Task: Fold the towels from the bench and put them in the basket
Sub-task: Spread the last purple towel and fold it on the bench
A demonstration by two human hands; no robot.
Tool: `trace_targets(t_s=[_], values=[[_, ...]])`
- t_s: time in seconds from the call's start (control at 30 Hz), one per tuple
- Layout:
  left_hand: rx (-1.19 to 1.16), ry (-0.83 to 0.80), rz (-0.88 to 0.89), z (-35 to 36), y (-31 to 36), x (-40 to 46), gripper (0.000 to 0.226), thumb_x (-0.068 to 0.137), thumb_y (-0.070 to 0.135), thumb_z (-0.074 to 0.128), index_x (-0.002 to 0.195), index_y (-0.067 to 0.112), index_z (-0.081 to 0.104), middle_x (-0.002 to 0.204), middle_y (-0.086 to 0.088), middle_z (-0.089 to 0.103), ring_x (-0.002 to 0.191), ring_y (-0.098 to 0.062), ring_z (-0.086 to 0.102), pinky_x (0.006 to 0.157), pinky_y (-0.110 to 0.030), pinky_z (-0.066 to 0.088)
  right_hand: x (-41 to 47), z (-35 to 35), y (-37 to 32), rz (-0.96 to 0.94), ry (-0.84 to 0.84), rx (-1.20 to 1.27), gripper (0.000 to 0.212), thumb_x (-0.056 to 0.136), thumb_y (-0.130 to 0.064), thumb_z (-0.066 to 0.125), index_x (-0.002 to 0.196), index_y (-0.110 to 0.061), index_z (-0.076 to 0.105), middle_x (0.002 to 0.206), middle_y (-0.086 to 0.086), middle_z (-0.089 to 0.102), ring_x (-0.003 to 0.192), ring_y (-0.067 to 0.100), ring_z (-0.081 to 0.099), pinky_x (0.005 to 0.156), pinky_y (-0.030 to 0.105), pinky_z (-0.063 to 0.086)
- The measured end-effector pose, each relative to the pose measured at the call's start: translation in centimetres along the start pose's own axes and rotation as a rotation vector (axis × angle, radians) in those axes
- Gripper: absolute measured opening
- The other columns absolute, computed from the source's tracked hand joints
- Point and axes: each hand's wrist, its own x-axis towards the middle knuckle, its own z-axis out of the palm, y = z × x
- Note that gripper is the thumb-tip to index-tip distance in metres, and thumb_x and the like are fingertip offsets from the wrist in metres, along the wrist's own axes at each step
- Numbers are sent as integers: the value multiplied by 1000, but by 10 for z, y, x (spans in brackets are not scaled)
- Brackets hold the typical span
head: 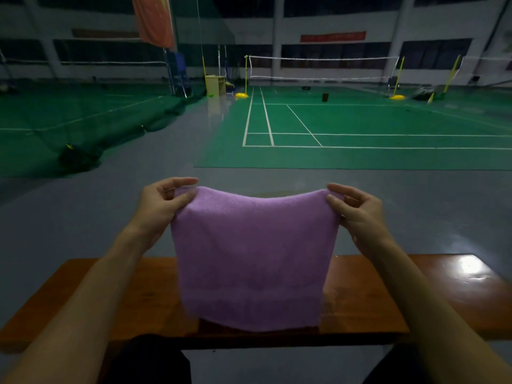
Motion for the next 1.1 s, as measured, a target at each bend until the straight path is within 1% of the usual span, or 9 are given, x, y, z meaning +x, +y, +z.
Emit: trace_targets(t_s=[0.3,0.4,0.53,0.6,0.67,0.73,0.9,1.0,1.1], values=[[0,-144,26,-15,21,10,37,93,0,73,127,13,74,119,-7,78,108,-20,73,96,-34,60,13,-4,-22,-49,2,0,45,90,-2,77,131,-17,71,119,7,77,110,25,74,95,46,61],[79,-103,55,-15,26,15,38,93,-1,73,127,17,74,113,-1,79,101,-14,74,90,-28,62,17,-2,-26,-87,15,-50,42,88,-2,79,128,-15,73,115,7,78,105,23,74,90,42,62],[224,-46,118,-16,26,25,31,94,1,74,116,23,75,93,12,81,86,-8,74,72,-19,60,23,-1,-29,-269,107,-361,40,85,-7,85,124,-8,75,107,7,78,90,15,74,81,21,62],[333,-35,153,-17,26,29,25,94,5,76,108,27,75,87,8,80,82,-13,74,67,-27,62,26,-1,-28,-375,118,-563,38,84,-12,87,120,-7,76,103,6,78,84,10,72,77,15,60],[427,5,181,-19,24,33,21,91,10,80,105,25,76,91,-2,79,85,-24,76,70,-41,65,27,-1,-25,-424,135,-700,36,83,-16,88,116,-6,78,100,7,78,78,12,70,72,12,55],[468,67,191,-20,23,35,19,87,15,85,99,28,78,91,-4,79,84,-25,77,72,-46,65,27,0,-24,-436,168,-778,33,83,-19,88,113,-6,79,95,6,77,75,11,67,69,10,50],[368,216,202,-12,28,30,18,84,21,88,91,34,78,87,-1,80,76,-14,75,69,-30,61,26,4,-28,-439,248,-801,15,87,-21,86,96,-12,78,80,-4,67,68,-3,57,62,19,48],[272,257,186,-7,31,24,12,84,24,88,89,31,79,80,6,79,68,-11,68,65,-27,56,31,1,-29,-338,225,-733,13,90,-27,82,96,-19,73,87,3,69,73,7,60,64,29,49],[225,198,109,-3,32,16,9,91,24,81,91,18,75,85,0,74,76,-11,66,72,-29,53,25,-2,-29,-144,104,-485,20,97,-31,74,106,-13,70,101,8,72,95,26,69,83,42,59]])
